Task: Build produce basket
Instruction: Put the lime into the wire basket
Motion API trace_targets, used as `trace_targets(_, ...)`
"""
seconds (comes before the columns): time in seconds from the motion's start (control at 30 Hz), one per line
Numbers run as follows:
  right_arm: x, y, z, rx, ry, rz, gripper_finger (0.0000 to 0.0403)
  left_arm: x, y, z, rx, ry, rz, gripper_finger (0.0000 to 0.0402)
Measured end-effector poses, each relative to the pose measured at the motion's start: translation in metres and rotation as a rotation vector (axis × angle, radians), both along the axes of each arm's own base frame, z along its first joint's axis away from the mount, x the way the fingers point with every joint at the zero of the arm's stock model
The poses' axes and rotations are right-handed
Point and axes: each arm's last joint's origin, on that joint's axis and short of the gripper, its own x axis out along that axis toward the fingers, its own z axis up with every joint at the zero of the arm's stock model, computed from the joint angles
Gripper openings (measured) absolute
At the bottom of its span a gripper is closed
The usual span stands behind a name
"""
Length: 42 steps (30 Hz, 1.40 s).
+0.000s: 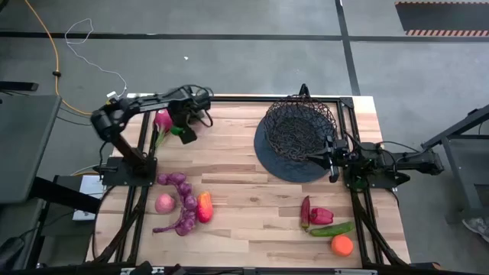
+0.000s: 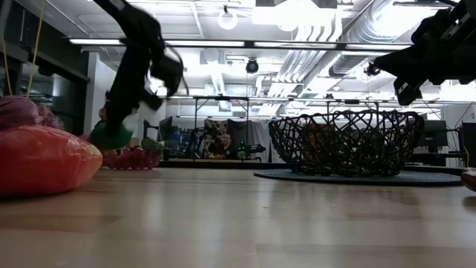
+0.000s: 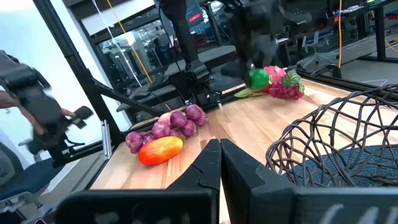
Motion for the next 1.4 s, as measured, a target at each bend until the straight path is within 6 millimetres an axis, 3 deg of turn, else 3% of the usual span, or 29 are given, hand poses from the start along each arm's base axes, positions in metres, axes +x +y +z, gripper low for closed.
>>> trace_targets(0.2, 0.000, 0.000, 0.000, 0.000, 0.000, 0.000, 0.0000, -0.002, -0.016, 0.060, 0.133, -0.520, 0.102, 0.0261)
trace_targets(0.37, 0.000, 0.000, 0.000, 0.000, 0.000, 0.000, 0.0000, -0.004, -0.033, 0.112, 0.283, -0.942, 0.075, 0.0262)
trace_targets(0.53, 0.000, 0.000, 0.000, 0.000, 0.000, 0.000, 0.0000, -0.006, -0.055, 0.154, 0.422, -1.254, 0.036, 0.0263)
trace_targets(0.67, 0.000, 0.000, 0.000, 0.000, 0.000, 0.000, 0.0000, -0.004, -0.071, 0.172, 0.466, -1.391, -0.066, 0.0263)
trace_targets(0.87, 0.000, 0.000, 0.000, 0.000, 0.000, 0.000, 0.0000, 0.012, -0.089, 0.171, 0.431, -1.410, -0.153, 0.0263)
trace_targets(1.03, 0.000, 0.000, 0.000, 0.000, 0.000, 0.000, 0.0000, 0.032, -0.101, 0.137, 0.417, -1.468, -0.153, 0.0264)
trace_targets(1.2, 0.000, 0.000, 0.000, 0.000, 0.000, 0.000, 0.0000, 0.040, -0.109, 0.102, 0.342, -1.612, -0.111, 0.0264)
trace_targets(1.4, 0.000, 0.000, 0.000, 0.000, 0.000, 0.000, 0.0000, 0.041, -0.117, 0.085, 0.266, -1.760, -0.063, 0.0264)
